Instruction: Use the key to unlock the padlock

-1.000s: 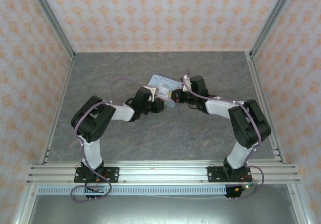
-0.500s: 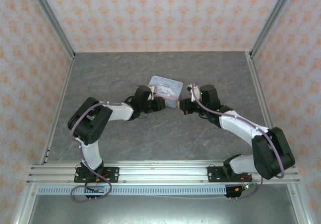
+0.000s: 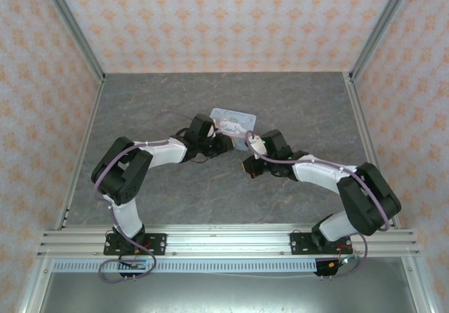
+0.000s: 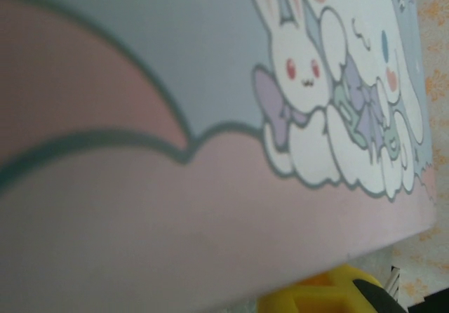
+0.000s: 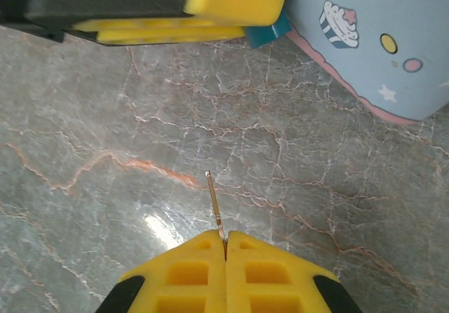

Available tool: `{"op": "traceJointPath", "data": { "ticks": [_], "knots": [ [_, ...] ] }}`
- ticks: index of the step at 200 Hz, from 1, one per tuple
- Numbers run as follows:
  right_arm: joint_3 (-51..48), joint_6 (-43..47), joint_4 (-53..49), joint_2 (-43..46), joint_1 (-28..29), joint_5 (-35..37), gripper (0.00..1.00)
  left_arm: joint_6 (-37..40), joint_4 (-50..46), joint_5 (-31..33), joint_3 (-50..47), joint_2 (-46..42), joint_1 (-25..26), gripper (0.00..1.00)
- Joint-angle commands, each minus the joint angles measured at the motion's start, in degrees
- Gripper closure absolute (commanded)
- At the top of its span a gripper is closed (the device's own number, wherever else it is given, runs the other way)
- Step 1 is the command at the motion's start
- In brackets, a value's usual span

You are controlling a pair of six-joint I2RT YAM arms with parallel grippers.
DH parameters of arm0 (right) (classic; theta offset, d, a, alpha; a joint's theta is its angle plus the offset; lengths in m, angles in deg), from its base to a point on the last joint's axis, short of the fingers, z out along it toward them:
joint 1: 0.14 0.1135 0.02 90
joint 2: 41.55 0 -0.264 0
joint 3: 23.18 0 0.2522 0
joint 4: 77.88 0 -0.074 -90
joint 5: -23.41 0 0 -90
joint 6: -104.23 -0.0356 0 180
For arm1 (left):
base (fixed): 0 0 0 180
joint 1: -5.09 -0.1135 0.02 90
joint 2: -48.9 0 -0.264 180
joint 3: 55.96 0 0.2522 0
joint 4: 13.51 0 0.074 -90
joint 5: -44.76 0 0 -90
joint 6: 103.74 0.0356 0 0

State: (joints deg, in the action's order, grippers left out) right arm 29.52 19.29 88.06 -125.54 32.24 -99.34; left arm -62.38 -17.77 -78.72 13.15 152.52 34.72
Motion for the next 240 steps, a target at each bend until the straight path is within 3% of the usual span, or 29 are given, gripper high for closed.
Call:
{"op": "traceJointPath", "data": {
  "ticks": [1, 132, 240],
  "knots": [
    [2.63, 3.41, -0.63, -1.24, 0.43, 1.89, 1.0, -2.41, -2.3, -3.02, 1.8, -2.14, -0.18, 0.81],
    [6.68, 6.02, 2.72, -8.15, 0.45, 3.43, 1.0, -4.64, -2.08, -3.57, -0.07, -3.33, -0.18, 0.81],
    [7.77, 5.73, 4.89, -8.56, 0.4, 3.85, 1.0, -3.57, -3.74, -3.27, 0.12, -3.32, -0.19, 0.81]
  ]
}}
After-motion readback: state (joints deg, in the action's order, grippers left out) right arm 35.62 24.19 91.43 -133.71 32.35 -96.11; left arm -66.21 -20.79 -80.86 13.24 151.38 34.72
